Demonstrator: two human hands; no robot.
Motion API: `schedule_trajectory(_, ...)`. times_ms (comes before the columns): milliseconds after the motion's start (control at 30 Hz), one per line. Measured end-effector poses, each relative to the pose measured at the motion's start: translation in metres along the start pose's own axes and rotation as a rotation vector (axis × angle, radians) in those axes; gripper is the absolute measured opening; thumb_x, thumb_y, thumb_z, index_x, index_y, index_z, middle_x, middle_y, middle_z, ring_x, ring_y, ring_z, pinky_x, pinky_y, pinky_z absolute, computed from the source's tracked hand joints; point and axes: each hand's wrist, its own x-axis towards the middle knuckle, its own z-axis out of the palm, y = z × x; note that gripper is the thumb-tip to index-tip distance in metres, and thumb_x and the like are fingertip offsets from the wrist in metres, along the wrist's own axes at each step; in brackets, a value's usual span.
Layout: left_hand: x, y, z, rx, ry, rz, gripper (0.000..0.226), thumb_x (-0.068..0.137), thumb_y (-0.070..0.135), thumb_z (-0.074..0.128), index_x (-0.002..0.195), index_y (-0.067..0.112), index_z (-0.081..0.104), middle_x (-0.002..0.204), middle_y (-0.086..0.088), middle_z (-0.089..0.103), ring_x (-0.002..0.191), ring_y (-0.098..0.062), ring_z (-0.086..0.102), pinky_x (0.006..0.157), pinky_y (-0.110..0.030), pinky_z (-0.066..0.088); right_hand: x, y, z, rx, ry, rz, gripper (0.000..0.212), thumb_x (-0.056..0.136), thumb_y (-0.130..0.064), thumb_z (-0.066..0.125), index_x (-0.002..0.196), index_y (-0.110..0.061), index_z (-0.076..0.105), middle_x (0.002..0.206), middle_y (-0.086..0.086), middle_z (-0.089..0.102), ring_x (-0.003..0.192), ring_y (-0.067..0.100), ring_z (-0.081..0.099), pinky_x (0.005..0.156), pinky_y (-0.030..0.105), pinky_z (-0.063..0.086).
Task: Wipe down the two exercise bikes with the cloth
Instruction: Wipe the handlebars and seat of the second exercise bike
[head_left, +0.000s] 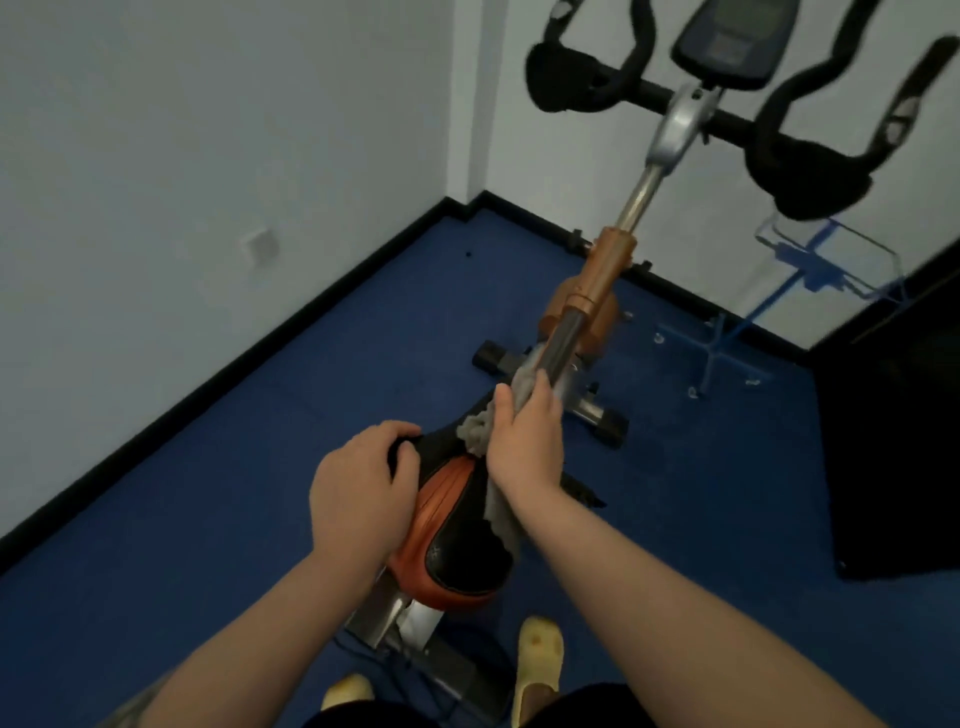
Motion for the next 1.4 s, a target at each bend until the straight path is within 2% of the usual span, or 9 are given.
schedule_trajectory(133,-0.010,0.010,0.004,0.003,0.129,-0.152,0.020,0.095,0.024,0.051,0.104,0.027,0.069,0.097,0.011,0.067,0.083,-0.002,0.050,0.074,-0.030,0.047,0.025,0.016,-0.023,-0.296,-0.065,-0.558,0.044,0.101,-0.043,0.038,0.125,-0.015,0.061,0.136,0.001,0.053,0.137,0.022,0.037,0.119,0.044,0.016)
schedule_trajectory(333,-0.040,0.035,0.025,0.074,0.281,-0.339,0.033,0.100,0.020,0.045,0.129,0.018,0.059,0.137,0.000,0.055,0.131,-0.019,0.041,0.110,-0.037,0.033,0.037,0.008,-0.034,-0.444,-0.503,-1.182,0.042,0.101,-0.044,0.033,0.127,-0.028,0.062,0.121,-0.008,0.065,0.116,0.013,0.053,0.113,0.034,0.024)
schedule_trajectory(433,-0.061,0.049,0.038,0.058,0.331,-0.380,0.043,0.102,0.020,0.038,0.145,0.016,0.042,0.155,0.002,0.032,0.147,-0.014,0.015,0.121,-0.031,0.012,0.063,-0.014,-0.037,-0.578,-0.583,-1.072,0.034,0.102,-0.041,0.036,0.109,-0.033,0.069,0.109,-0.007,0.069,0.104,0.019,0.060,0.089,0.039,0.046)
schedule_trajectory(500,-0.072,0.055,0.045,-0.035,0.408,-0.415,0.044,0.103,0.016,0.037,0.147,0.017,0.038,0.157,0.006,0.028,0.147,-0.007,0.011,0.121,-0.030,0.011,0.051,-0.021,-0.029,-0.643,-0.448,-1.011,0.040,0.101,-0.042,0.033,0.096,-0.027,0.070,0.100,-0.002,0.070,0.097,0.024,0.063,0.080,0.040,0.049)
schedule_trajectory(700,-0.076,0.054,0.054,-0.397,0.650,-0.572,0.044,0.104,0.018,0.034,0.148,0.020,0.034,0.153,0.008,0.032,0.138,-0.002,0.029,0.118,-0.031,0.025,0.003,-0.010,-0.021,-0.437,-0.751,-1.384,0.053,0.101,-0.044,0.025,0.151,-0.027,0.032,0.155,-0.006,0.034,0.143,0.011,0.027,0.121,0.036,0.014)
schedule_trajectory(867,-0.076,0.056,0.059,-0.491,0.691,-0.621,0.043,0.105,0.023,0.033,0.147,0.028,0.035,0.147,0.015,0.039,0.133,0.002,0.034,0.113,-0.023,0.027,0.026,-0.015,-0.021,-0.664,-0.507,-1.071,0.045,0.104,-0.041,0.022,0.142,-0.034,0.045,0.144,-0.011,0.050,0.134,0.008,0.042,0.120,0.045,0.004)
schedule_trajectory(1067,-0.092,0.051,0.064,-0.606,0.727,-0.608,0.042,0.106,0.029,0.030,0.147,0.024,0.039,0.145,0.012,0.045,0.131,0.002,0.043,0.111,-0.024,0.036,-0.025,-0.008,-0.015,-0.590,-0.657,-1.382,0.056,0.100,-0.046,0.010,0.153,-0.033,0.022,0.160,-0.012,0.020,0.148,0.006,0.012,0.121,0.046,0.000)
schedule_trajectory(1233,-0.107,0.047,0.069,-0.423,0.649,-0.615,0.054,0.098,0.052,0.021,0.149,0.036,0.031,0.147,0.021,0.036,0.133,0.000,0.037,0.106,-0.024,0.031,0.008,-0.012,-0.018,-0.603,-0.474,-1.036,0.048,0.103,-0.043,0.017,0.142,-0.034,0.044,0.144,-0.011,0.049,0.135,0.006,0.039,0.122,0.045,0.001)
schedule_trajectory(1400,-0.096,0.039,0.055,-0.422,0.609,-0.564,0.045,0.105,0.035,0.029,0.147,0.025,0.037,0.157,0.014,0.025,0.142,-0.001,0.025,0.116,-0.027,0.023,-0.028,0.016,-0.033,-0.444,-0.592,-1.316,0.052,0.103,-0.048,0.014,0.150,-0.031,0.031,0.156,-0.011,0.030,0.146,0.005,0.018,0.121,0.037,0.001)
